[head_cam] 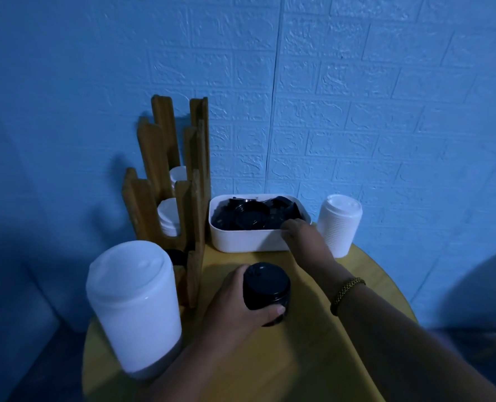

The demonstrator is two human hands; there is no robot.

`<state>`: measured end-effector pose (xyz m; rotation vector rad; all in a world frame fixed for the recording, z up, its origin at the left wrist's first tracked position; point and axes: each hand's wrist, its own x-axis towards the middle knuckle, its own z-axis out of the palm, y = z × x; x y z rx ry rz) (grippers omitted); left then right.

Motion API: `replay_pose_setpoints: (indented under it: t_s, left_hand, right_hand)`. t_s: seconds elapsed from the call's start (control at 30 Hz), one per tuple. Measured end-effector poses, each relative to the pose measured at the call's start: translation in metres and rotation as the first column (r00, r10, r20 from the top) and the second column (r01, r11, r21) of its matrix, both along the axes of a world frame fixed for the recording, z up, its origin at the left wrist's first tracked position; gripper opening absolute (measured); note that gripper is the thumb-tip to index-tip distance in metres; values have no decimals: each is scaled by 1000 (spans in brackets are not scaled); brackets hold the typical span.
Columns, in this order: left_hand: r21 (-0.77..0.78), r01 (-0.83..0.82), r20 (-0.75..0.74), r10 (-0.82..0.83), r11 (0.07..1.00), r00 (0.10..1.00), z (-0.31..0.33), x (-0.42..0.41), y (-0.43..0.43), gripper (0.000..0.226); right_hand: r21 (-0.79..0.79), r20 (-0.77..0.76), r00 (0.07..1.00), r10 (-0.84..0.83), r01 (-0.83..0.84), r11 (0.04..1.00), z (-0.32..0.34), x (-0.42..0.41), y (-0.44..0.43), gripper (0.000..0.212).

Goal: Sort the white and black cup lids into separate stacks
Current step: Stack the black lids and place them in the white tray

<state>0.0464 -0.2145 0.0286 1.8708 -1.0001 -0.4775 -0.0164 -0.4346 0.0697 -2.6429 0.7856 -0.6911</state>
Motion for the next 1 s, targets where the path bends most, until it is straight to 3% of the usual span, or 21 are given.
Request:
replay_pose_setpoints:
  t_s: [0.23, 0.4, 0.53, 0.63, 0.7, 0.8, 0.87, 0.93, 1.0]
  left_hand:
    - [57, 59, 9, -60, 997, 998, 5, -5, 25, 91]
    - [91, 86, 26, -88, 992, 996, 6, -12, 34, 94]
    - [74, 88, 18, -90, 993, 996, 4, -13, 36, 98]
    - [67, 92, 11, -93, 993, 996, 4, -12, 37, 101]
    - [64, 96, 18, -98, 993, 995, 4, -12, 37, 99]
    - [48, 107, 21, -108, 993, 994, 3, -11, 37, 97]
    - [32, 111, 5, -111, 993, 994, 3, -9, 37, 95]
    - [25, 112, -6, -112, 993, 994, 3, -9, 36, 93]
    - [15, 115, -2, -115, 993, 993, 2, -9, 36, 95]
  right_hand:
    - [-113, -25, 999, 45, -48, 992, 3, -35, 39, 20]
    - [-219, 83, 996, 23, -4, 976, 22, -31, 55, 33]
    - [-394, -131, 991, 38, -87, 915, 39, -11, 48, 43]
    - [-451, -249, 967, 50, -161, 878, 45, 4, 39, 32]
    - [-434, -251, 966, 66, -174, 884, 47, 7, 38, 21]
    - [-243, 1, 980, 200, -194, 950, 51, -8, 45, 13]
    - [115, 300, 936, 182, -225, 968, 54, -30, 58, 7]
    - [469, 468, 882, 48, -294, 833, 52, -54, 71, 16]
    - [680, 509, 857, -84, -340, 649, 43, -74, 80, 21]
